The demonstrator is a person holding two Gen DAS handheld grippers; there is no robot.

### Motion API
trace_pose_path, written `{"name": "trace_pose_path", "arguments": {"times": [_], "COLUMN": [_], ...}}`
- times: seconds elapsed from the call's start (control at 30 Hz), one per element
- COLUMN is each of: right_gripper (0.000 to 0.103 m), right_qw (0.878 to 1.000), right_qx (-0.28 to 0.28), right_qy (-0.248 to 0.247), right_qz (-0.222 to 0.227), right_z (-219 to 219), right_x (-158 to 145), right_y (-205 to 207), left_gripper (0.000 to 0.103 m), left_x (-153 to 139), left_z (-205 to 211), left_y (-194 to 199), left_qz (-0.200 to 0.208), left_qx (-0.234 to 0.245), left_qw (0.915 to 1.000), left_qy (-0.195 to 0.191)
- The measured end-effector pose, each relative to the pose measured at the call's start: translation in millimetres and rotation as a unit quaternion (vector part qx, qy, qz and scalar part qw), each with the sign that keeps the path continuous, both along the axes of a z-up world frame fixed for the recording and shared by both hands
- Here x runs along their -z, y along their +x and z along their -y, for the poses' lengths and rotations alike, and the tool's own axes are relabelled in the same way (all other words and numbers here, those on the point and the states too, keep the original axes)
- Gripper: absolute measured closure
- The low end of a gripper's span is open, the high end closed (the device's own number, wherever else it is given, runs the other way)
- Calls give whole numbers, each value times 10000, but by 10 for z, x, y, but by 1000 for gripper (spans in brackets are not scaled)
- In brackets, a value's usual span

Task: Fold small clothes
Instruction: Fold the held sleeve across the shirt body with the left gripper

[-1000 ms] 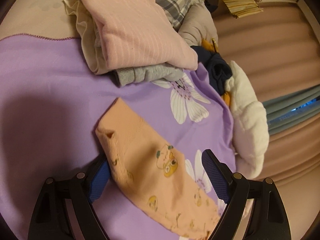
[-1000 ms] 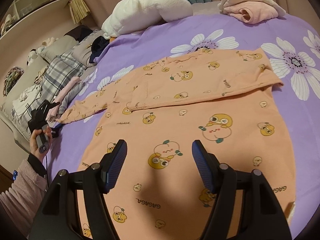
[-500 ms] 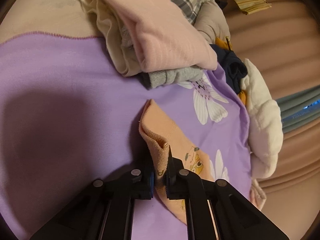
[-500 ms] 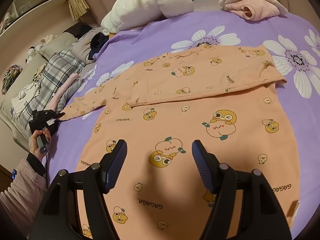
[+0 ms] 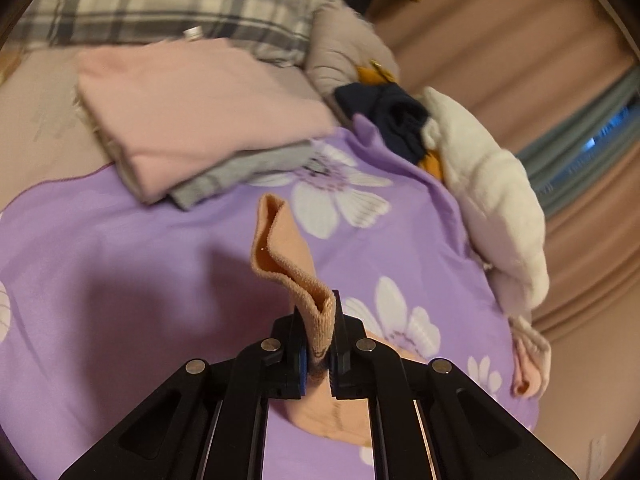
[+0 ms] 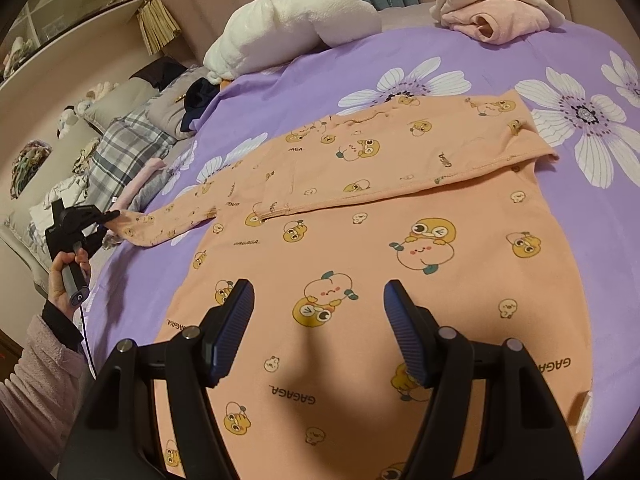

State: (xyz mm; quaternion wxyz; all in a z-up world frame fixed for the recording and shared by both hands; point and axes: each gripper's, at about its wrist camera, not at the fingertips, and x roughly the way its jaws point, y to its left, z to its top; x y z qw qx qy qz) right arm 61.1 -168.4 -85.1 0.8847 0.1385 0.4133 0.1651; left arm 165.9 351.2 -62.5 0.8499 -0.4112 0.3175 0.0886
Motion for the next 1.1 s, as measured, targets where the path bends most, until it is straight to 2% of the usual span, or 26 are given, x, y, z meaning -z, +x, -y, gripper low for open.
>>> {"name": "trace_pose_path", "arguments": {"times": [0.13, 0.37, 0.47, 0.6, 0.8, 0.93, 1.1], "right_gripper": [35, 35, 35, 35, 35, 34, 34], "right_qw": [9998, 9988, 9978, 9969, 9950, 9940, 9936], "right_qx": [43, 186, 304, 401, 532, 607, 735], "right_qy": [189, 413, 542, 600, 749, 808, 800], "right_qz": [41, 189, 231, 321, 388, 415, 303], "right_z": [119, 386, 532, 690, 926, 1061, 1179], "right_x": [-21, -93, -107, -123, -143, -132, -73], "right_y": [-44, -171, -232, -319, -399, -475, -499], "left_gripper": [97, 97, 97, 97, 97, 97, 97], "left_x": [-253, -613, -757, -857, -803, -615, -353], "left_z": [359, 1065, 1465, 1971, 2657, 3204, 3700], "left_y": [60, 195, 274, 392, 509, 572, 575], "left_qz": [107, 345, 460, 555, 497, 241, -8], "left_qx": [319, 962, 1322, 1753, 2365, 2767, 3190], "left_qw": [9988, 9922, 9855, 9771, 9626, 9471, 9275], "left_qy": [348, 719, 959, 1066, 1223, 1610, 1948]}}
